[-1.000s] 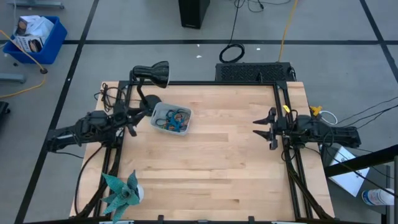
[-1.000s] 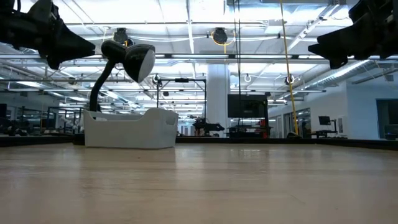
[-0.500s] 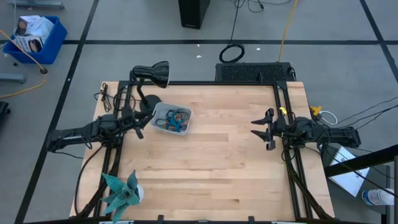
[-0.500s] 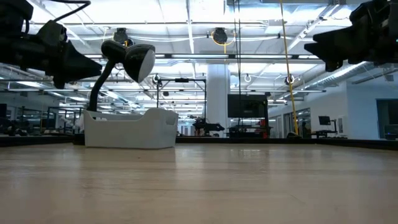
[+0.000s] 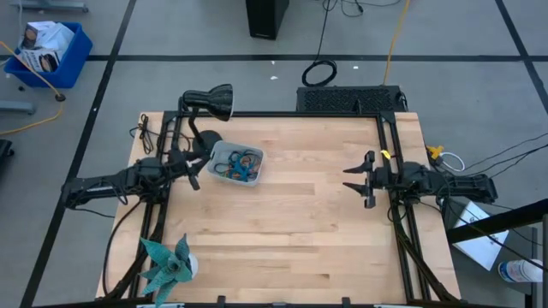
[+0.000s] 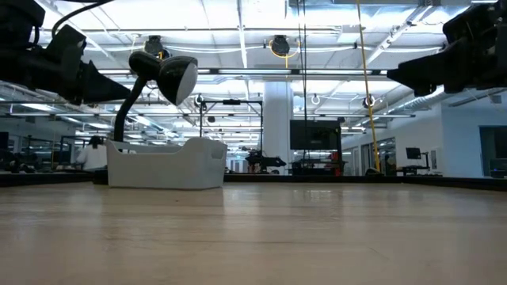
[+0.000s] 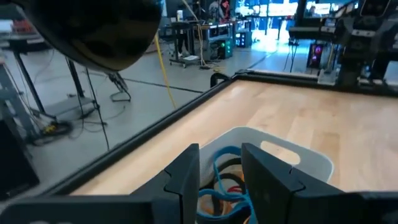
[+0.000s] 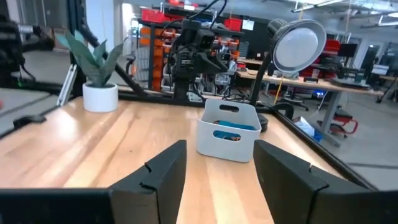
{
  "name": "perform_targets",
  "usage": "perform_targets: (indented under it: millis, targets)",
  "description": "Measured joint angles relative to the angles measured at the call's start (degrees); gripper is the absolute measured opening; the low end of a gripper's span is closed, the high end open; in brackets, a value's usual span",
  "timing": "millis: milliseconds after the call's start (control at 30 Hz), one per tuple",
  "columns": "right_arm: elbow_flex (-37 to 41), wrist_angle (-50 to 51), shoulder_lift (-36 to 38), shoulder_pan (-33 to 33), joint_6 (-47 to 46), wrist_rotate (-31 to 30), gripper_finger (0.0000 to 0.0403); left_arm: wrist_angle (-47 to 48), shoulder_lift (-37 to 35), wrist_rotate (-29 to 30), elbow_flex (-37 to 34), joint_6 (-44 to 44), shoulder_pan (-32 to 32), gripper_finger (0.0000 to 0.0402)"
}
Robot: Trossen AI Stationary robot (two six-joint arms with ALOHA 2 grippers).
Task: Pick and place rubber bands into bin
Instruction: Return to Home Position
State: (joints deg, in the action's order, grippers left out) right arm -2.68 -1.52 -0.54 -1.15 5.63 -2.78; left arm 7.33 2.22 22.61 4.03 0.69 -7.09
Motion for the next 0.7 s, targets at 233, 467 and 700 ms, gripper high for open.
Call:
perform_targets:
  millis: [233, 467, 700]
  targets:
    - [0.0, -0.9, -0.2, 0.0, -0.4, 0.0, 0.0181, 0.0, 0.0, 0.0, 0.0, -1.9, 0.0, 0.0124]
    - [0.1, -1.0, -0.2, 0.0, -0.4, -0.1, 0.0181, 0.0, 0.0, 0.0, 0.0, -2.0, 0.0, 0.0124]
    - [0.1, -1.1, -0.2, 0.0, -0.4, -0.1, 0.0181, -0.1, 0.0, -0.1, 0.0, -2.0, 0.0, 0.0124]
